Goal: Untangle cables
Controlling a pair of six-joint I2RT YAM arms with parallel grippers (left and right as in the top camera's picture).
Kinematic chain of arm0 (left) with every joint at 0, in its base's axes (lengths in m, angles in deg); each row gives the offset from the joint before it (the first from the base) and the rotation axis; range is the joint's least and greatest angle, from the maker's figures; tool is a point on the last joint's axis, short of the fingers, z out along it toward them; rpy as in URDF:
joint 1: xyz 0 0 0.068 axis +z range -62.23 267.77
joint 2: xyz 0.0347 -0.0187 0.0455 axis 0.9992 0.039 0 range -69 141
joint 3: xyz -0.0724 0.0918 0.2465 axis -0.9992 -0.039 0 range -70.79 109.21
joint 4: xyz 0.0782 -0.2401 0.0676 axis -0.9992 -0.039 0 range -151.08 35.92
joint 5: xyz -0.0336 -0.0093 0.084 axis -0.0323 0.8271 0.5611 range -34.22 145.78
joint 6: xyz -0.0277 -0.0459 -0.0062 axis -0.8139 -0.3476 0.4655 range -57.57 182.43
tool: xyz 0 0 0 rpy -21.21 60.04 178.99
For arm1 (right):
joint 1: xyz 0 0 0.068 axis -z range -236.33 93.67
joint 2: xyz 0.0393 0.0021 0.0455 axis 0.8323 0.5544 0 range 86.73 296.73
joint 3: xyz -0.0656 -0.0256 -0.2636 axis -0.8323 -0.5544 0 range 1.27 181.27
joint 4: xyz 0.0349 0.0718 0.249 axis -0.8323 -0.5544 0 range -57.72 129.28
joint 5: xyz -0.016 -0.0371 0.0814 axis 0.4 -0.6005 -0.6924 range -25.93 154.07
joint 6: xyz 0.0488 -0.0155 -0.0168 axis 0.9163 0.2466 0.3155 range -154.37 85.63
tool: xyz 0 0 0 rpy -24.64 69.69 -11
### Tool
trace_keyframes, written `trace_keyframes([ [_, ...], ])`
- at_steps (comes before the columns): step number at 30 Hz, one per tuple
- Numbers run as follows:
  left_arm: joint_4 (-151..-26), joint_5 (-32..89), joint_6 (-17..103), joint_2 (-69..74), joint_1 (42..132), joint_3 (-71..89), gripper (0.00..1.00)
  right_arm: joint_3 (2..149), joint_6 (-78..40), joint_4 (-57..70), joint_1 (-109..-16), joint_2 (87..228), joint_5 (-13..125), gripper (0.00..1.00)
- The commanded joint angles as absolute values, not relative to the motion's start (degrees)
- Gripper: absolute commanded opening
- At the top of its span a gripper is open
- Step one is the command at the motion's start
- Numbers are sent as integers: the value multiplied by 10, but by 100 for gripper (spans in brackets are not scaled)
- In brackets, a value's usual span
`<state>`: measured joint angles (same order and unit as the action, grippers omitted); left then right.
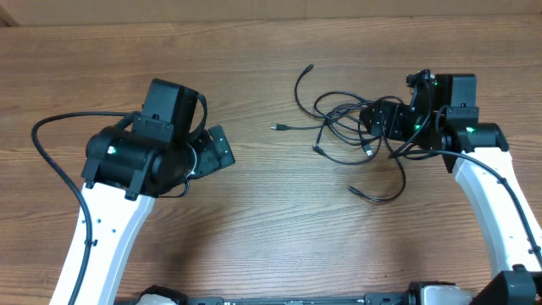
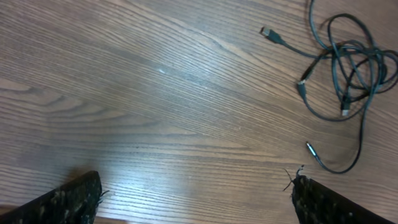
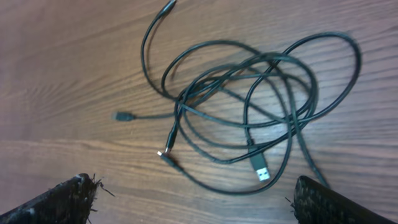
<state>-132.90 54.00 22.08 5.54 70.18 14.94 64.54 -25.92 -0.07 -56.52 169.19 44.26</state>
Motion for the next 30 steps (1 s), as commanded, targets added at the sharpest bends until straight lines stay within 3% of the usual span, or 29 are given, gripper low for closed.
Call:
trace_keyframes([
  [1,-1331,560,217,7,696,153,96,655,-267,-15,-578,1690,431,100],
  [13,-1350,620,213,-169,696,151,91,655,-270,-111,-636,1681,431,100],
  [15,-1362,634,210,-194,696,151,93,655,-268,-118,-643,1672,431,100],
  [16,-1371,644,207,-206,696,151,100,655,-262,-123,-647,1665,431,100],
  [30,-1460,652,204,-233,696,151,100,655,-237,-220,-669,1482,432,100],
])
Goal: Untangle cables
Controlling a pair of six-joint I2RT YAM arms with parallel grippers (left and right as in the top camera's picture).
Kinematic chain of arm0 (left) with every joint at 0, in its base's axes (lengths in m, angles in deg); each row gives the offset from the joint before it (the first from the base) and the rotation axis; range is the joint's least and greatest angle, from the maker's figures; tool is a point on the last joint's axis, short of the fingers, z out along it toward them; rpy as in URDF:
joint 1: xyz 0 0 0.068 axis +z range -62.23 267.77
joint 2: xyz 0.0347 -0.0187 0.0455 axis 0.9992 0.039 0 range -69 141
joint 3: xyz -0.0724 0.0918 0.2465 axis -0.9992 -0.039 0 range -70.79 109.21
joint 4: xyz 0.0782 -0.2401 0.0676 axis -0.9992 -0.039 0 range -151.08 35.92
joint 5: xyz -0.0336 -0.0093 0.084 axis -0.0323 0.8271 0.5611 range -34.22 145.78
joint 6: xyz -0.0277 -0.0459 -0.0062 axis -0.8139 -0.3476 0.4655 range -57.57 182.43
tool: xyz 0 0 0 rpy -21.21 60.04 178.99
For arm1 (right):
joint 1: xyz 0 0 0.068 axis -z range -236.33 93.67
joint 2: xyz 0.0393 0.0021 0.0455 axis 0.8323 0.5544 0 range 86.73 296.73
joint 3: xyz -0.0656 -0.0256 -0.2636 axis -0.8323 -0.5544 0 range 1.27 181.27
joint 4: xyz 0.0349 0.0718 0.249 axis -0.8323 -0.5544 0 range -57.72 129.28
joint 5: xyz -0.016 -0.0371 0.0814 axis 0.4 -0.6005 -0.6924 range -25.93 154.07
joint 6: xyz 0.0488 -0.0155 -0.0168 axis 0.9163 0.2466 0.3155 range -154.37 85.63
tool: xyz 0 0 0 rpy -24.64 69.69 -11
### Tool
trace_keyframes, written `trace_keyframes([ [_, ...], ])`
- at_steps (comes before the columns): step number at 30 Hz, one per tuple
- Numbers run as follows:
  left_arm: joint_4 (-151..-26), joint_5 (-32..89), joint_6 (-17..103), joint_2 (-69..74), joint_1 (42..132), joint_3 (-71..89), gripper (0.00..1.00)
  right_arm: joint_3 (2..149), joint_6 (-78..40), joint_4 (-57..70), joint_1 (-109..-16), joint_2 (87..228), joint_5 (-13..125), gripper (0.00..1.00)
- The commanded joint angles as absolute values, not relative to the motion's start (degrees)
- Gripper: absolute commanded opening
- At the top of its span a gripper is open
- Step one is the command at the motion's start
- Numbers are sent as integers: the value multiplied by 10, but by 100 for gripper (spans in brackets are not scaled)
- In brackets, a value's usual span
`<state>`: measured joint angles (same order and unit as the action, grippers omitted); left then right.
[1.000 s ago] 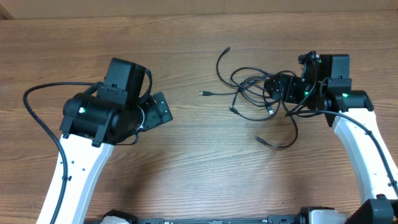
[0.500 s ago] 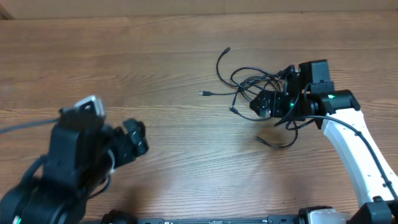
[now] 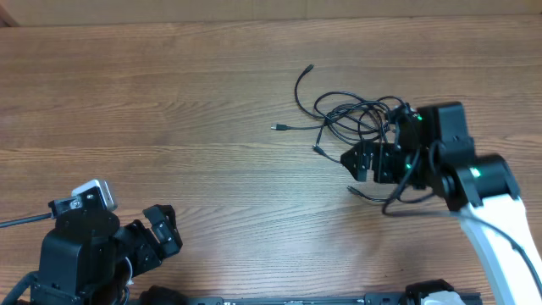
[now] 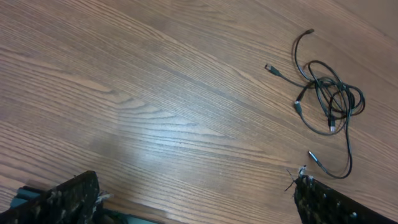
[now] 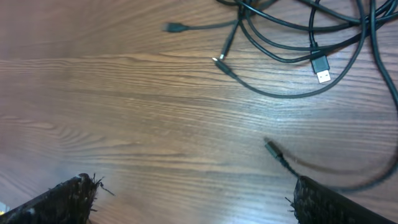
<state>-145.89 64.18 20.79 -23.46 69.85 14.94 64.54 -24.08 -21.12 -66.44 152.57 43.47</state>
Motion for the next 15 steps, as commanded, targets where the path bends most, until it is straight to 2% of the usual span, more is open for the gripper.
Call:
trace_keyframes([
  [1,-1460,652,204,-233,696,151,100,655,-237,-227,-669,1468,432,100],
  [15,-1460,652,204,-233,696,151,100,655,-237,-342,-669,1326,453,100],
])
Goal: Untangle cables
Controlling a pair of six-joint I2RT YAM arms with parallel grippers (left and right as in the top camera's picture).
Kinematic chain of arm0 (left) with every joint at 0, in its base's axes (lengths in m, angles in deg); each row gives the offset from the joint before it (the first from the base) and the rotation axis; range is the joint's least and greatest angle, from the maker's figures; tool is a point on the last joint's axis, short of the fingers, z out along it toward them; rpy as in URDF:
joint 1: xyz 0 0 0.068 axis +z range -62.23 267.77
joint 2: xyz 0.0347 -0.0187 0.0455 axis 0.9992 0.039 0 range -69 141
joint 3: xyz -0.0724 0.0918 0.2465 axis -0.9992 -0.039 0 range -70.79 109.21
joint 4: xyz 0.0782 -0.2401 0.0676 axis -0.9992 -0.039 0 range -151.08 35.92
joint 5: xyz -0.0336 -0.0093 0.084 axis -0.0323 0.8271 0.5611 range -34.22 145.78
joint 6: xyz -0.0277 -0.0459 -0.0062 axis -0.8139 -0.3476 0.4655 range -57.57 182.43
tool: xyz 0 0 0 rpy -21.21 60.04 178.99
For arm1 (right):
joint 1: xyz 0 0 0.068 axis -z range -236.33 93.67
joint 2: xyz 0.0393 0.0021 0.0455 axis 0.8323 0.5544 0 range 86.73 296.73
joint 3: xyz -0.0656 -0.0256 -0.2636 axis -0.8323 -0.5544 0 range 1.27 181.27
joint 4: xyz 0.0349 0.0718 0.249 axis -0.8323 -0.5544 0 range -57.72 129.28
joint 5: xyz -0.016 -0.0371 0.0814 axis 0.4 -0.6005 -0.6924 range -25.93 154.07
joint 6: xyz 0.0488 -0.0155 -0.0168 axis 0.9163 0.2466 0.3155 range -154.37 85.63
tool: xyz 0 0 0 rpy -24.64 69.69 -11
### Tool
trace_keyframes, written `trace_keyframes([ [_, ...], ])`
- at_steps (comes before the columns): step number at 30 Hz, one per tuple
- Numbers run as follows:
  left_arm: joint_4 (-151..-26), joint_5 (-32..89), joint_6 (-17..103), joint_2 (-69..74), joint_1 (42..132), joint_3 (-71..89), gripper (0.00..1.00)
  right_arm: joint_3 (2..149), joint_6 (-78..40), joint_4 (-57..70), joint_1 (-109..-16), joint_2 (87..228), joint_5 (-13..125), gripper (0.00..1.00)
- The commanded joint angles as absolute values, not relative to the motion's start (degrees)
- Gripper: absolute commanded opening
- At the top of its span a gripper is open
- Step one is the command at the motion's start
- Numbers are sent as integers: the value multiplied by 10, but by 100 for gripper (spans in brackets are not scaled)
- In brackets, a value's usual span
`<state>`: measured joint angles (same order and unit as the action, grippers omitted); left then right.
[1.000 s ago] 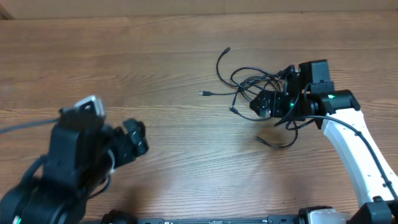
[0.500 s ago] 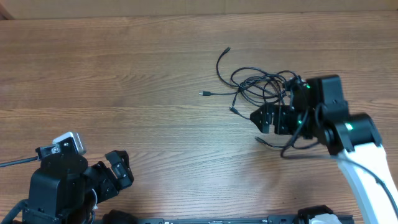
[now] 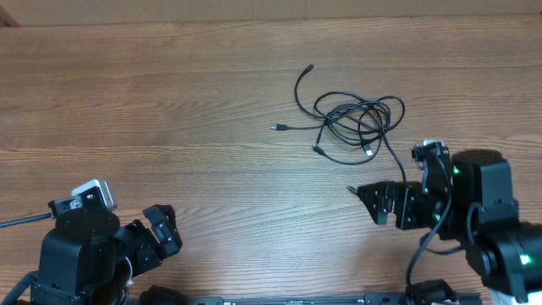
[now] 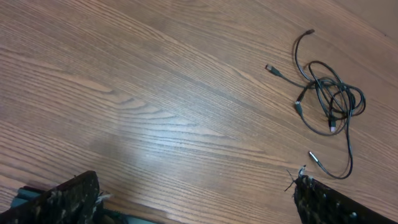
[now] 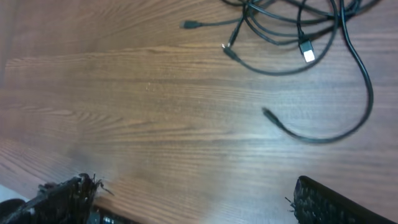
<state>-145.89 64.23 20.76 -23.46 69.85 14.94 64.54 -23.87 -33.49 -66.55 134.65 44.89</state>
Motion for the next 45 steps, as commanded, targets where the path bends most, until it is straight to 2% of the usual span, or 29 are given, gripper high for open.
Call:
trace_keyframes([
  [1,-1460,652,204,-233,696,151,100,655,-237,-350,-669,1317,453,100],
  [9,-1460,652,204,-233,696,151,99,653,-224,-375,-669,1262,451,100],
  [22,-1460,652,204,-233,696,151,99,567,-204,-295,-669,1261,419,100],
  [25,-1460,652,204,-233,696,151,100,529,-205,-261,-669,1263,419,100],
  [30,-1460,652,204,-233,696,151,99,459,-204,-124,-669,1275,419,100],
  [37,-1460,652,204,-233,696,151,99,431,-145,32,-669,1380,418,100],
  [45,-1460,652,204,-233,696,151,100,431,-144,69,-669,1559,400,100],
])
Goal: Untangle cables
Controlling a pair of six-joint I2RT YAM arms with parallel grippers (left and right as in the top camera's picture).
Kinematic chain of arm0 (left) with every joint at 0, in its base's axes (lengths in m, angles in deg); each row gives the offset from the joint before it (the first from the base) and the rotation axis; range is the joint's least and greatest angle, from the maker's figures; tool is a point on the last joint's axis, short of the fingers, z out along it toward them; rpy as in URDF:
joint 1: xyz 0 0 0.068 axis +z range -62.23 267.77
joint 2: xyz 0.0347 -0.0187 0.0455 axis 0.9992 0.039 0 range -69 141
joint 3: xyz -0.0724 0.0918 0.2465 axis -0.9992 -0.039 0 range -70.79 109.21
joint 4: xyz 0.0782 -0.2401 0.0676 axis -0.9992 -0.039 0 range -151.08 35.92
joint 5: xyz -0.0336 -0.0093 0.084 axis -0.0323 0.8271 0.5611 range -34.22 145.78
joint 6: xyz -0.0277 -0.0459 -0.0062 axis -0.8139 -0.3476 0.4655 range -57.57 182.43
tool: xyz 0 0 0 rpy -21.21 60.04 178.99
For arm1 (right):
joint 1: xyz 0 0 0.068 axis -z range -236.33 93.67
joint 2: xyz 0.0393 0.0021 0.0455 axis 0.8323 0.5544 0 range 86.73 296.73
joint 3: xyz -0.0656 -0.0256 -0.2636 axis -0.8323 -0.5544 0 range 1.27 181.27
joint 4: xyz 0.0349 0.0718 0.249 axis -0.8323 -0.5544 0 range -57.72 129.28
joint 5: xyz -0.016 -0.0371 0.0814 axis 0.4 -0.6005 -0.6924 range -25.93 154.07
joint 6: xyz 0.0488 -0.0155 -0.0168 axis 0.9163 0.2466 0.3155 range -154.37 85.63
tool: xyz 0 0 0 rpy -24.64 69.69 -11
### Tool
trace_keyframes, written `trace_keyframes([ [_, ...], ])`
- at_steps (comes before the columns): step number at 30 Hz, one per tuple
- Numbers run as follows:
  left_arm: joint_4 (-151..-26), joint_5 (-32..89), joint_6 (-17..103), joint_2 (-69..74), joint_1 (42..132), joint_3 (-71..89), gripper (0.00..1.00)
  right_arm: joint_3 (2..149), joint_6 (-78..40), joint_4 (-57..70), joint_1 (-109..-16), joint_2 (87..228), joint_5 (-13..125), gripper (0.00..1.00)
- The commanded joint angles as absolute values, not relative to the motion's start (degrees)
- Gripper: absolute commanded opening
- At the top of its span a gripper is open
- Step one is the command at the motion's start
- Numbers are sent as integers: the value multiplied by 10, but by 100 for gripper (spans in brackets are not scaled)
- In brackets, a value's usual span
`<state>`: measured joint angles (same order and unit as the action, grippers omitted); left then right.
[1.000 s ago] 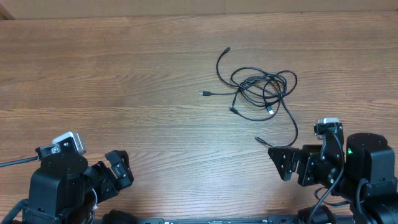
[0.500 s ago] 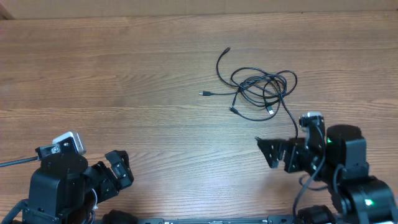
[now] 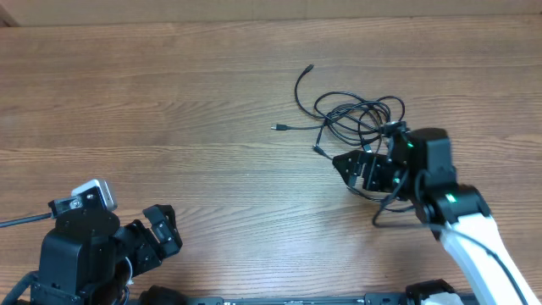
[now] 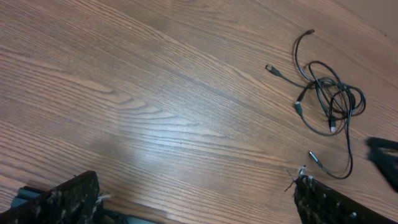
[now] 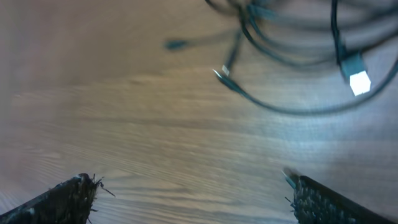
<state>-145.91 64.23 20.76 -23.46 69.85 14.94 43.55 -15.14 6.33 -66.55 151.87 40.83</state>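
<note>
A tangle of thin black cables (image 3: 356,119) lies on the wooden table, right of centre, with several plug ends sticking out to the left. The left wrist view has the cables (image 4: 328,99) at far right. My right gripper (image 3: 354,167) hangs open just in front of the tangle, over its trailing loop. In the blurred right wrist view the right gripper (image 5: 189,194) is empty, with cable loops (image 5: 273,37) and a silver USB plug (image 5: 359,81) ahead. My left gripper (image 3: 159,239) sits far off at the front left corner; the left gripper (image 4: 196,200) is open and empty.
Bare wooden table (image 3: 169,102) spreads between the left arm and the cables. The table's front edge (image 4: 130,216) shows under the left fingers. The right arm's own black lead (image 3: 398,216) loops beside its forearm.
My right arm has moved from near the table's front edge forward and left to the near side of the tangle. Left arm and cables are unchanged.
First both arms were out over the table, the right one at the tangle's right side. Then the left arm stood at the front left corner and the right just below the tangle, then farther back. Now the right is by the tangle again; the cables lie as before.
</note>
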Motion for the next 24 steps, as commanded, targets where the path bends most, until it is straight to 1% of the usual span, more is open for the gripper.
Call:
trace_keyframes([
  [1,-1460,652,204,-233,696,151,99,431,-145,72,-669,1579,399,100],
  [3,-1460,652,204,-233,696,151,100,431,-150,82,-669,1615,398,100],
  [7,-1460,652,204,-233,696,151,100,431,-209,132,-669,1656,384,100],
  [13,-1460,652,204,-233,696,151,99,433,-210,246,-669,1660,384,100],
  [15,-1460,652,204,-233,696,151,99,433,-224,263,-669,1661,404,100],
  [19,-1460,652,204,-233,696,151,100,433,-273,290,-680,1680,509,99],
  [24,-1460,652,204,-233,696,151,99,433,-340,353,-704,1724,550,95],
])
